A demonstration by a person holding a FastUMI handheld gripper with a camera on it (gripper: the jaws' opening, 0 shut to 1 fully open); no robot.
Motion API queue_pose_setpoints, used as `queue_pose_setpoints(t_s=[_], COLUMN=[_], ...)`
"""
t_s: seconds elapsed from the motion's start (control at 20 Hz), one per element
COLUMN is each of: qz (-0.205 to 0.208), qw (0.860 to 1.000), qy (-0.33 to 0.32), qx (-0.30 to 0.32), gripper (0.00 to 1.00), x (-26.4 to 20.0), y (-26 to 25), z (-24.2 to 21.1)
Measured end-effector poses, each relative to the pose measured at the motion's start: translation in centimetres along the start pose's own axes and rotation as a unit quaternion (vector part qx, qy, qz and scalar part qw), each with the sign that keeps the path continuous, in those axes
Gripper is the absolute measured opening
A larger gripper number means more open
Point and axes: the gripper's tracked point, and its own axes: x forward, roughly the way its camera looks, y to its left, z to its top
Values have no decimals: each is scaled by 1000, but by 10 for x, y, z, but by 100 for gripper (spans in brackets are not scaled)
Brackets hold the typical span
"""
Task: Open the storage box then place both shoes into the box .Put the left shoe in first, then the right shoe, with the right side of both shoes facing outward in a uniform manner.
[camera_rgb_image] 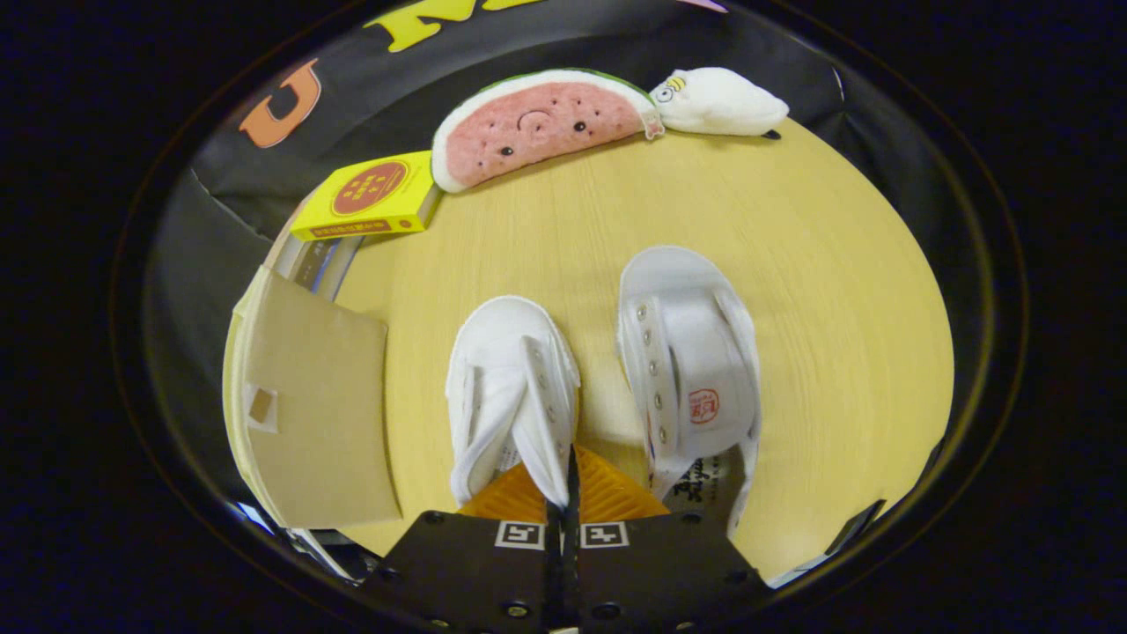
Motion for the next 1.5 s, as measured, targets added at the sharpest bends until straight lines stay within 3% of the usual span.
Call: queue_pose_setpoints(t_s=[0.4,0.7,0.9,1.1,1.5], qz=[19,38,54,53,37], qw=[998,996,995,997,997], qy=[-60,-79,-74,-43,-59], qx=[0,-23,-48,-48,32], gripper=[0,0,0,0,0], x=[-122,-165,-150,-107,-25], y=[71,170,245,300,336], z=[13,5,-12,-33,-28])
